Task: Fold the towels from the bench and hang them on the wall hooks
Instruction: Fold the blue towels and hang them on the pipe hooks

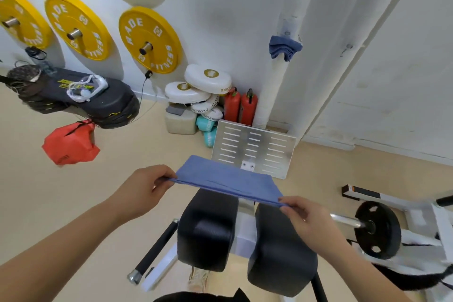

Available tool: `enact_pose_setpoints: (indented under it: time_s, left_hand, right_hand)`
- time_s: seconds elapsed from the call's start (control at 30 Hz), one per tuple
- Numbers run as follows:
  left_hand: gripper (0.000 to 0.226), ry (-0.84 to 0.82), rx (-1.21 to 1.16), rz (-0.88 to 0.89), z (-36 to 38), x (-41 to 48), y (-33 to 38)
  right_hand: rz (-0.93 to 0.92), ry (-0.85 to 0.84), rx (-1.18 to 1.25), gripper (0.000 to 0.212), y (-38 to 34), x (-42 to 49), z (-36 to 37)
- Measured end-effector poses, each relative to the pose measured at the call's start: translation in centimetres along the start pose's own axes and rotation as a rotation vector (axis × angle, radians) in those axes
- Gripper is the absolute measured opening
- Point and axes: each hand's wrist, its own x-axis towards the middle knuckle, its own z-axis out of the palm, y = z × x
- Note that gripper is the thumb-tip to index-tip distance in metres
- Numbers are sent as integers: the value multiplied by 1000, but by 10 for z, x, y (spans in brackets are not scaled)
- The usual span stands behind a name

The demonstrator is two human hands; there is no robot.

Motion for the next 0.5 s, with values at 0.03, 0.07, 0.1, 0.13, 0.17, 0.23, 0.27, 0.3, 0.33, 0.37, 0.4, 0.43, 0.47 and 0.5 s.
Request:
enact_pose_setpoints:
  time_s: [0.03, 0.07, 0.1, 0.13, 0.17, 0.23, 0.27, 0.3, 0.33, 0.37, 0.4, 0.43, 0.47, 0.5]
  left_hand:
    - [23, -29, -6, -35, 11, -9, -11]
    - [25, -59, -9, -77, 22, -18, -22]
    - [27, -87, -16, -125, 33, -27, -32]
    - [29, -111, -21, -172, 43, -36, -42]
    - [30, -133, -24, -208, 51, -45, -50]
    - [30, -169, -26, -264, 62, -63, -62]
    - [28, -186, -30, -294, 65, -71, -66]
    - [26, -195, -37, -324, 66, -78, -70]
    - [24, -197, -46, -353, 66, -85, -72]
    - [23, -193, -61, -376, 65, -92, -75]
    - [23, -189, -80, -392, 64, -98, -79]
    - [22, -191, -98, -401, 63, -104, -81]
    - [22, -201, -112, -405, 63, -109, -83]
    - [22, -215, -122, -406, 64, -112, -86]
  right_hand:
    - [25, -56, -34, 17, 8, -3, 15]
    - [44, -114, -92, 19, 15, -6, 30]
    - [60, -170, -140, 20, 22, -10, 45]
    - [72, -216, -172, 21, 28, -13, 58]
    - [88, -258, -194, 19, 35, -16, 70]
    - [124, -338, -220, 13, 41, -21, 87]
    - [146, -373, -221, 11, 43, -23, 91]
    - [169, -399, -211, 11, 43, -25, 93]
    - [187, -420, -194, 12, 43, -28, 94]
    - [200, -436, -180, 12, 43, -30, 93]
    - [208, -448, -168, 13, 43, -33, 92]
    - [211, -456, -165, 13, 44, -34, 91]
    - [208, -464, -172, 13, 45, -35, 90]
    - [207, -470, -180, 13, 45, -37, 91]
